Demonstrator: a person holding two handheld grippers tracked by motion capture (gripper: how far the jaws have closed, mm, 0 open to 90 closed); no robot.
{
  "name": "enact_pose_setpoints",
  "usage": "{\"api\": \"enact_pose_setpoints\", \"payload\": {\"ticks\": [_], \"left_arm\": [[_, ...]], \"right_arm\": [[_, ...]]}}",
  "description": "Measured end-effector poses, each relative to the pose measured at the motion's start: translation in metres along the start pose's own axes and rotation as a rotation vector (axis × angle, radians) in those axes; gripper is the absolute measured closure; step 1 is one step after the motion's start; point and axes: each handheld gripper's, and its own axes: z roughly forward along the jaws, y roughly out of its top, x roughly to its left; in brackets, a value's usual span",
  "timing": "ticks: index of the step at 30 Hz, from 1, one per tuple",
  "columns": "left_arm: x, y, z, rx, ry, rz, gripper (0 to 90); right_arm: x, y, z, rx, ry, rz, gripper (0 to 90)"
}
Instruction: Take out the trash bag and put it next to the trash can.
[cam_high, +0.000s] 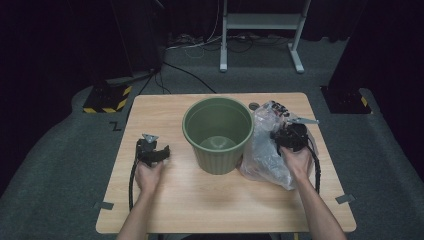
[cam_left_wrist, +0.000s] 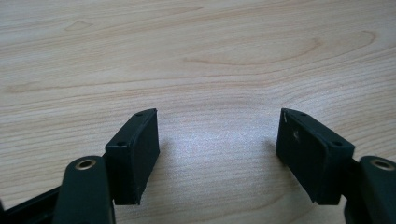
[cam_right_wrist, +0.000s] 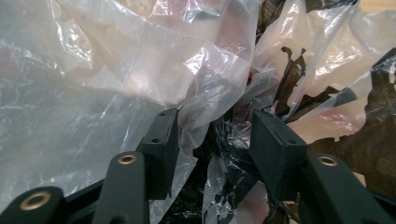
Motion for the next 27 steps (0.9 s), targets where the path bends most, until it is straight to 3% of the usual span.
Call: {"api": "enact_pose_setpoints", "payload": {"ticks": [16,24,27], "left_arm": [[0.000,0.000,0.000,-0.001,0.001,0.002,29.9],[0.000,0.000,0.000,-0.002,0.002,0.000,29.9],[0.000,0.000,0.000,-0.003,0.002,-0.001,29.9]], "right_arm": [[0.000,-0.034,0.024,0.067,-0.045,-0.023,45.7],[0.001,-0.045,0.033,0.073,-0.072,-0.050,41.7],[0.004,-0.048,0.034,0.051,-0.089,-0.072,41.3]]}}
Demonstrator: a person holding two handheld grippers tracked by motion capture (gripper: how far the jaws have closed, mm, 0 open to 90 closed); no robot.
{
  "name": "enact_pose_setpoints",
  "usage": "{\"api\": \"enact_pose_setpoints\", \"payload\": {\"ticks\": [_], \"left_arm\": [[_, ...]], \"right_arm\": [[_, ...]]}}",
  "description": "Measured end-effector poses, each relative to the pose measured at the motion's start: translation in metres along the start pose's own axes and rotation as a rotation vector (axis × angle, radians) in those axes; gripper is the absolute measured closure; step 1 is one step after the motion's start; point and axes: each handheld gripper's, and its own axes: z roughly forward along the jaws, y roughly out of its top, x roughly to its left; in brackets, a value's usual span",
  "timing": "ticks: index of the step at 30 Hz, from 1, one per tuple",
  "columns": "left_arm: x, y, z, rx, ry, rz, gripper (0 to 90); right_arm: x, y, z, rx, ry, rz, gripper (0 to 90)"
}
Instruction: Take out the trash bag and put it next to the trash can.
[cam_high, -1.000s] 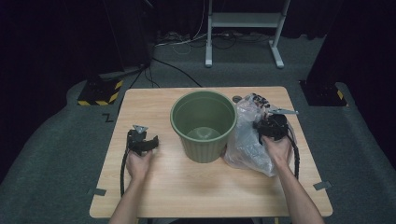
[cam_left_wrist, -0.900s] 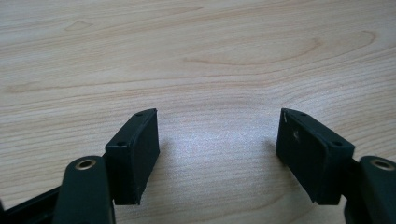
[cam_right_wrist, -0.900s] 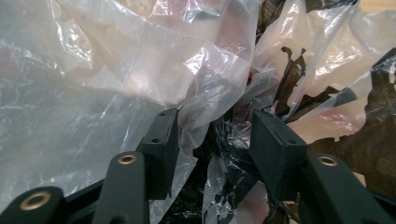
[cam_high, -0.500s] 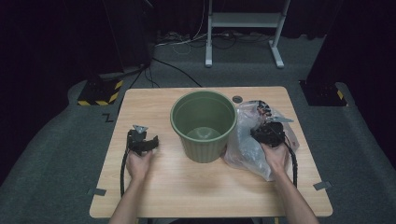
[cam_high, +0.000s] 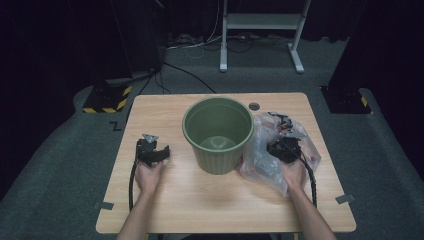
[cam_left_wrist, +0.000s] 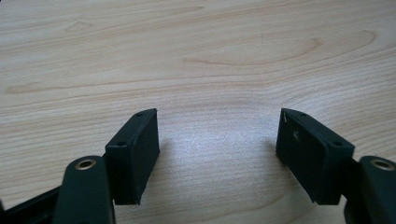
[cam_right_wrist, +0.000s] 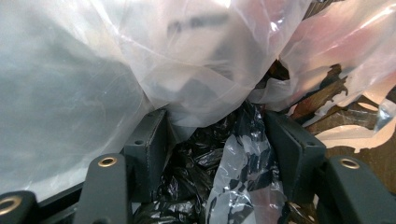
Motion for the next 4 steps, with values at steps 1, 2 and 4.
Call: {"api": "enact_pose_setpoints", "payload": {"ticks": [1,2,4], "left_arm": [[0.0001,0.0000,-0.0001,0.001,-0.001,0.002,29.9],[0.0000,0.0000,0.0000,0.000,0.000,0.000,29.9],[0.0000,0.0000,0.0000,0.000,0.000,0.000,29.9]], "right_arm": [[0.0009,-0.0008,0.0005,-0.008,-0.007,-0.010,41.1],[0.0021,-0.0014,0.0009,-0.010,-0.016,-0.020,41.0],[0.0035,-0.0012,0.0010,-0.007,-0.024,-0.021,40.8]]}}
